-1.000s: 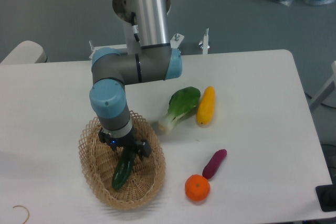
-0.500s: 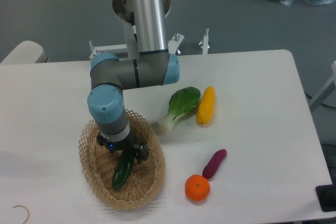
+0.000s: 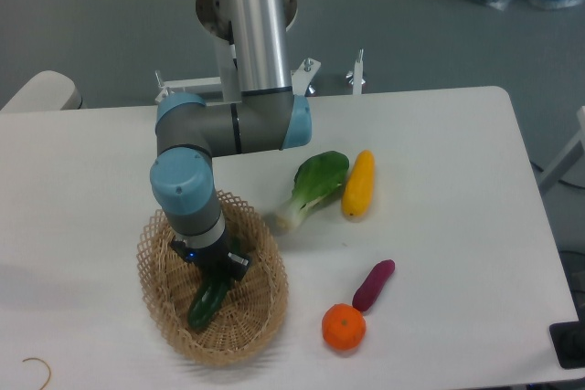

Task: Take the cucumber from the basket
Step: 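Close the gripper on the green cucumber, then lift the cucumber out of the basket and carry it beside the sweet potato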

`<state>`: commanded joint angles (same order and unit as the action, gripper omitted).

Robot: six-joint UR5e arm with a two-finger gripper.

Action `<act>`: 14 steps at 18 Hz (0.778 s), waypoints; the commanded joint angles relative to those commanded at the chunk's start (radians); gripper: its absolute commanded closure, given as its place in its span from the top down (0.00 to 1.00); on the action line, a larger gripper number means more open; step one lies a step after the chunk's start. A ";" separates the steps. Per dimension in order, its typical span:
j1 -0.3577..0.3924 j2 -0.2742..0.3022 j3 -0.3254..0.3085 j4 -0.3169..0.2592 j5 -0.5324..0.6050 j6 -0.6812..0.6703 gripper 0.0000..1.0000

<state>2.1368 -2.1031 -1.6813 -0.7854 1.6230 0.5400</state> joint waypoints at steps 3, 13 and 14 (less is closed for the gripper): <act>0.002 0.008 0.018 -0.002 0.000 0.030 0.33; 0.127 0.133 0.127 -0.086 -0.020 0.254 0.33; 0.153 0.147 0.139 -0.119 -0.034 0.294 0.33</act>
<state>2.2900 -1.9560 -1.5418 -0.9047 1.5893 0.8341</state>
